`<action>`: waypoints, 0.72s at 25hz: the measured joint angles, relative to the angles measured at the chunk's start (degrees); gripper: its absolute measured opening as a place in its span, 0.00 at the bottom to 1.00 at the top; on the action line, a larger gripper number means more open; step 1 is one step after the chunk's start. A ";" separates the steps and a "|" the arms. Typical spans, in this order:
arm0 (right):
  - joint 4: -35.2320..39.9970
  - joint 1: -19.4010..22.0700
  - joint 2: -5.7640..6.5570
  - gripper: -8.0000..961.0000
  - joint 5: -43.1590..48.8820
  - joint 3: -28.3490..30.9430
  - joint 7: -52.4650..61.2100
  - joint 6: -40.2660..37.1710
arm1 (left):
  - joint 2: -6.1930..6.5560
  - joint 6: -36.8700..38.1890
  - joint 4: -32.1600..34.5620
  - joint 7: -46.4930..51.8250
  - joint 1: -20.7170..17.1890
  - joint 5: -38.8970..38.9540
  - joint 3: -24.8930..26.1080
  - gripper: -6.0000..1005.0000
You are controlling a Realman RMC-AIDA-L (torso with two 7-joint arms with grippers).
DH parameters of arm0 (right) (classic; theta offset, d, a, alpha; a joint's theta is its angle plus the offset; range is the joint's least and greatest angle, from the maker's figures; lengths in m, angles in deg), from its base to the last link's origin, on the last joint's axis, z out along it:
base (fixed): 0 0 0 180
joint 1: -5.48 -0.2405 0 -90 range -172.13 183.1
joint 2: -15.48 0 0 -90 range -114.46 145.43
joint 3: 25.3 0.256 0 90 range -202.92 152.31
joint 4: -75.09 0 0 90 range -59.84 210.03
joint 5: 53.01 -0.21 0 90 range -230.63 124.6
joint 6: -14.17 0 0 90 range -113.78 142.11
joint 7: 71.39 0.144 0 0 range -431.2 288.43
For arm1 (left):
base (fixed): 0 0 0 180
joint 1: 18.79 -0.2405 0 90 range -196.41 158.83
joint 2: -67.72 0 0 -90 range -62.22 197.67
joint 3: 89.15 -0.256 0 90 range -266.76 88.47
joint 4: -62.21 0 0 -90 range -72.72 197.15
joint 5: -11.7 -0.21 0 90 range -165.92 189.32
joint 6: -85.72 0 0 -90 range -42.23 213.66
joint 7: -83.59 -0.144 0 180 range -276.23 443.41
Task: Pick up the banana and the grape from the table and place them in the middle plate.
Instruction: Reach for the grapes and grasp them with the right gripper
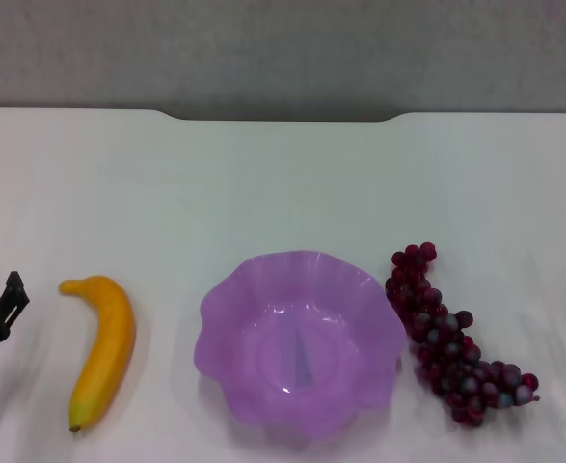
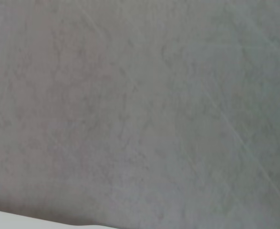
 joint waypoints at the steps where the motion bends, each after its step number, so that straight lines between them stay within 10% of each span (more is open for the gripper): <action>1: 0.00 -0.05 -0.02 0.92 0.00 -0.15 0.00 0.01 | 0.00 -0.01 0.00 0.00 -0.01 0.01 0.00 0.90; 18: -0.35 -0.18 -0.05 0.92 -0.02 -0.50 0.05 0.03 | 0.00 -0.68 -0.39 0.01 0.06 0.07 -0.36 0.90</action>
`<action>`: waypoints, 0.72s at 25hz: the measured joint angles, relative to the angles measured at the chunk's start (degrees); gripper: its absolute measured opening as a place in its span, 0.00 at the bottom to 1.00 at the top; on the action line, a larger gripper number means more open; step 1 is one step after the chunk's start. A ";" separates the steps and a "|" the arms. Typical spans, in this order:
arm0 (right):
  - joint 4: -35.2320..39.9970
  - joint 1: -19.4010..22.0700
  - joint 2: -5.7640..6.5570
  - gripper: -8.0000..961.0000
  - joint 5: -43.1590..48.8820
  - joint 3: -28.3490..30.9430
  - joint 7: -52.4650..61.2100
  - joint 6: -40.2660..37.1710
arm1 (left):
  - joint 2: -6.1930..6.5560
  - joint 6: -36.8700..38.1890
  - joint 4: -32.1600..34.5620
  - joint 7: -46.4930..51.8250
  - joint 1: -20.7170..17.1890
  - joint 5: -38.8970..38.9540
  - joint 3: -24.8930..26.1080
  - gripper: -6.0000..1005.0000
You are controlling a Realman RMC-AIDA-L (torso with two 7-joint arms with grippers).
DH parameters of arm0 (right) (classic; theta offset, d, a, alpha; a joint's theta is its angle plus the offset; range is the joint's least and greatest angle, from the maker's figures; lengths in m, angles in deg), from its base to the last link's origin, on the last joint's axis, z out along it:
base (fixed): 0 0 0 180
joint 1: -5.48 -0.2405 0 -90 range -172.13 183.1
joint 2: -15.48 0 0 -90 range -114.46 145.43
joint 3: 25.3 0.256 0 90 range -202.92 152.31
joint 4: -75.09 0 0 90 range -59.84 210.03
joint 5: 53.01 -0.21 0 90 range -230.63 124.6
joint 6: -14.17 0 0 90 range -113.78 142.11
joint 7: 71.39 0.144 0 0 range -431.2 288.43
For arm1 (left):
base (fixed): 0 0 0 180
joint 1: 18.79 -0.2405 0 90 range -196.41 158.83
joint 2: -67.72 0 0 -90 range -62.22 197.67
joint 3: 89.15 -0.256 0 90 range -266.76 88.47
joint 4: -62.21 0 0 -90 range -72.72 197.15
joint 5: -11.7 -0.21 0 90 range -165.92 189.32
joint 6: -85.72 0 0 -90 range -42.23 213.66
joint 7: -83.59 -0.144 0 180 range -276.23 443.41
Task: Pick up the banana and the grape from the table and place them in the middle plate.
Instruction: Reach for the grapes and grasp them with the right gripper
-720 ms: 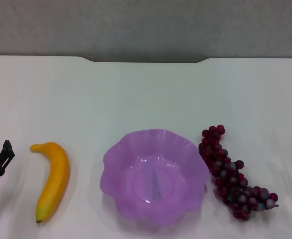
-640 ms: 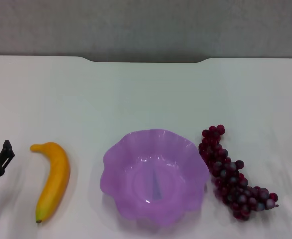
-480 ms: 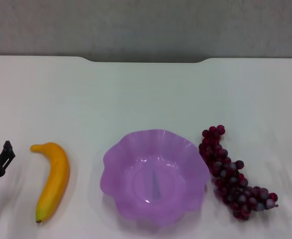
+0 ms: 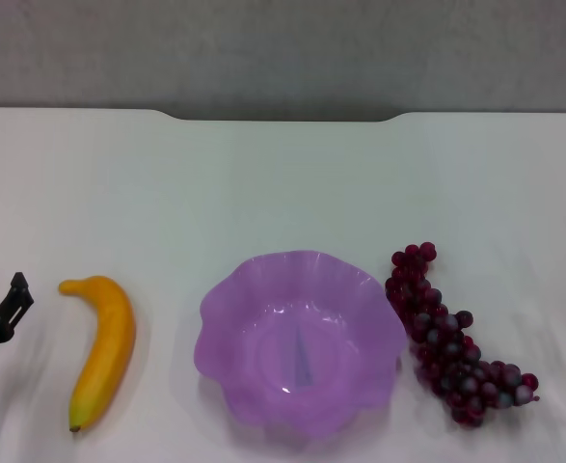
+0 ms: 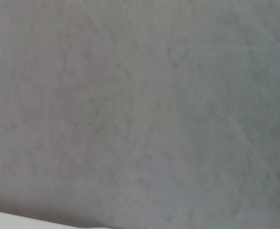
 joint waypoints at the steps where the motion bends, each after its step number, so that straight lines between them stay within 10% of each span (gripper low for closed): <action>1: -0.34 0.00 0.01 0.92 -0.01 -0.29 0.01 0.10 | 0.00 0.00 -0.03 0.08 -0.04 0.00 0.00 0.90; 9: -14.77 2.79 2.29 0.92 0.07 -0.84 -5.05 7.62 | 0.24 -0.78 0.29 2.13 -0.35 0.00 -0.05 0.90; 18: -45.86 11.35 4.51 0.92 0.13 13.05 -23.88 41.63 | 0.26 -1.40 0.38 2.03 -0.12 0.00 -0.05 0.90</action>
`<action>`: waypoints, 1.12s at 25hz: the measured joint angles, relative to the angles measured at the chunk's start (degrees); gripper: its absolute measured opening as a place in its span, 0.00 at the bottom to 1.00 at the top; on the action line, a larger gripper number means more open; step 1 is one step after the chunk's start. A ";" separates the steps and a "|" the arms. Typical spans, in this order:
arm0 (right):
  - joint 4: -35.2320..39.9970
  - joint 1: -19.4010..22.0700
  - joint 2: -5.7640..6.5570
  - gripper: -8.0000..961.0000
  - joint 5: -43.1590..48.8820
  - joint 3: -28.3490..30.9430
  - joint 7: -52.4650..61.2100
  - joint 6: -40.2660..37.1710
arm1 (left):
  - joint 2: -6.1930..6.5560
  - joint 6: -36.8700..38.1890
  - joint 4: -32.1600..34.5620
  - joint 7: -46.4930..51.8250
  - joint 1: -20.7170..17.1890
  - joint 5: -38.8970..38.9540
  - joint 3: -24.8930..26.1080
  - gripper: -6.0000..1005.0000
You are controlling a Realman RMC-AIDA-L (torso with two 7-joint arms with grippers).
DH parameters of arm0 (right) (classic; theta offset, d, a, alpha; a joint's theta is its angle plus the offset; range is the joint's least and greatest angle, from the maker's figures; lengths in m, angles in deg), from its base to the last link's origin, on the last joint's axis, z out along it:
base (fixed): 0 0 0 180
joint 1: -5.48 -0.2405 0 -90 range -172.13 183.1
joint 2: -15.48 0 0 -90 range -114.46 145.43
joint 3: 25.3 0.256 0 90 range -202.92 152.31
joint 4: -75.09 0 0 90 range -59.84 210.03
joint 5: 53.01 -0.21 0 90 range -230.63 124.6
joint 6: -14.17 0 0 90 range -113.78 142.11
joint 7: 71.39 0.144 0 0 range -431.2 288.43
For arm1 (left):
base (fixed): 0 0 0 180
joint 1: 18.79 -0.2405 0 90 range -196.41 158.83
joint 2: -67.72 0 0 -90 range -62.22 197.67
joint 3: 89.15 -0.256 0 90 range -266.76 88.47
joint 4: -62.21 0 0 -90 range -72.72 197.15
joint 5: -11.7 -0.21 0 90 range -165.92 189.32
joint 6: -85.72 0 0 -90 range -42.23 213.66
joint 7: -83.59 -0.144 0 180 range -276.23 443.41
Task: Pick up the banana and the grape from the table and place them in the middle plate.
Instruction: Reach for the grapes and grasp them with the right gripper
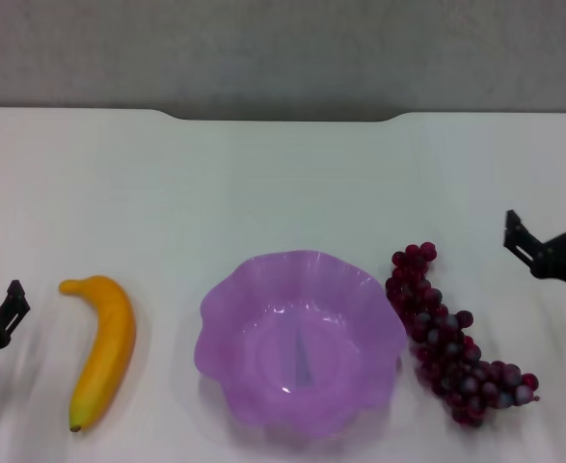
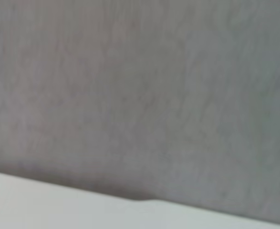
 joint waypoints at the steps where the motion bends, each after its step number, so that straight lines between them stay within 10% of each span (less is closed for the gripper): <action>1: -2.65 0.38 -0.17 0.92 0.00 2.39 -1.05 5.27 | 0.00 -0.05 0.00 -0.02 0.04 0.00 0.00 0.90; 9: -14.34 0.33 -3.99 0.92 0.35 18.67 -5.34 39.58 | -0.02 -1.40 0.01 -0.21 0.55 0.00 0.00 0.90; 28: -18.68 -13.98 -3.95 0.92 5.08 41.35 6.07 89.01 | 0.00 -1.45 -0.20 -0.29 0.69 0.00 0.26 0.90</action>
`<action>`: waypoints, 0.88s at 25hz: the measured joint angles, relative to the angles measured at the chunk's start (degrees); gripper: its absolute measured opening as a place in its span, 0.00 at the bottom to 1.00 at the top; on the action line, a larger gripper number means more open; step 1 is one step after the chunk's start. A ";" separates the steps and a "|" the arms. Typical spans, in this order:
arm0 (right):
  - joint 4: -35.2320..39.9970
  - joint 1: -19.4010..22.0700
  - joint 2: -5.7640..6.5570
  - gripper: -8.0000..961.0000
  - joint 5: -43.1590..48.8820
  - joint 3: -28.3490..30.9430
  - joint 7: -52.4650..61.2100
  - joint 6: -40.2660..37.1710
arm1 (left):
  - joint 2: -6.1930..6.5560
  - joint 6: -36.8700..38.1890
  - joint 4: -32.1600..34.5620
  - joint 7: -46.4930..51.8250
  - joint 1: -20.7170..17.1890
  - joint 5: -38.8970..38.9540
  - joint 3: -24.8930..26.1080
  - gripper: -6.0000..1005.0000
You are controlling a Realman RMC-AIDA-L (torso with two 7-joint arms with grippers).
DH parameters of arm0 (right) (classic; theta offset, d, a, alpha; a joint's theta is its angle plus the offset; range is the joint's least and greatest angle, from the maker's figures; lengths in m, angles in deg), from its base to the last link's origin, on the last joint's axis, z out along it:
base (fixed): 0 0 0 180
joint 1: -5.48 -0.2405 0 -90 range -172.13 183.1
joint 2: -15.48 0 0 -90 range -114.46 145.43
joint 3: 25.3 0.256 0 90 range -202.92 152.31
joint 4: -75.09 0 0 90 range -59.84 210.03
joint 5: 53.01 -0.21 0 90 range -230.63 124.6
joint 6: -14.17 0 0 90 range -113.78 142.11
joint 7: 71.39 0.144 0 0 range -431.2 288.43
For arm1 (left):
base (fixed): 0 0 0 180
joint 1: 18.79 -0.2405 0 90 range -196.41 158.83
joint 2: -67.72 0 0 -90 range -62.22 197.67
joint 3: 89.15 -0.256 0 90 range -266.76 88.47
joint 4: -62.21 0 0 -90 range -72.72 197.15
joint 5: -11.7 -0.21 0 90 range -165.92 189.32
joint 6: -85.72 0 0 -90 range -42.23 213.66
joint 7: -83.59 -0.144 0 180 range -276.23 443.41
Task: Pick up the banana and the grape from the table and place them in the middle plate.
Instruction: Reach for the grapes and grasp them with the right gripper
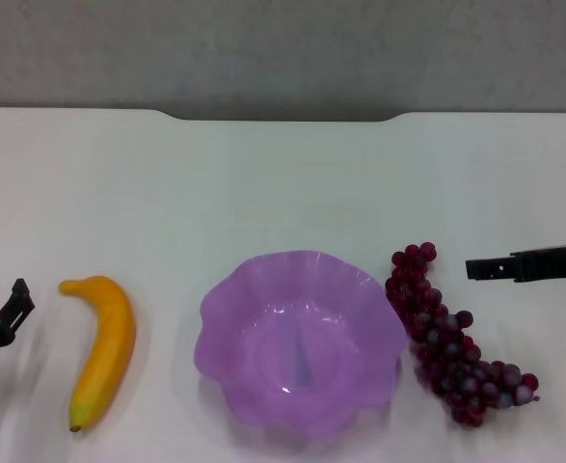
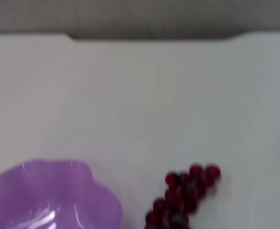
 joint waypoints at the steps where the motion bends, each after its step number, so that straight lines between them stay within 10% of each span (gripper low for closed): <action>1: -0.04 -0.45 -0.02 0.92 0.97 0.09 0.79 0.99 | 0.00 0.00 0.01 0.00 0.00 0.00 0.00 0.90; 22: 13.56 -8.31 -0.18 0.92 3.64 -1.89 1.97 6.89 | 0.00 0.25 -0.10 -0.07 0.01 0.00 0.22 0.90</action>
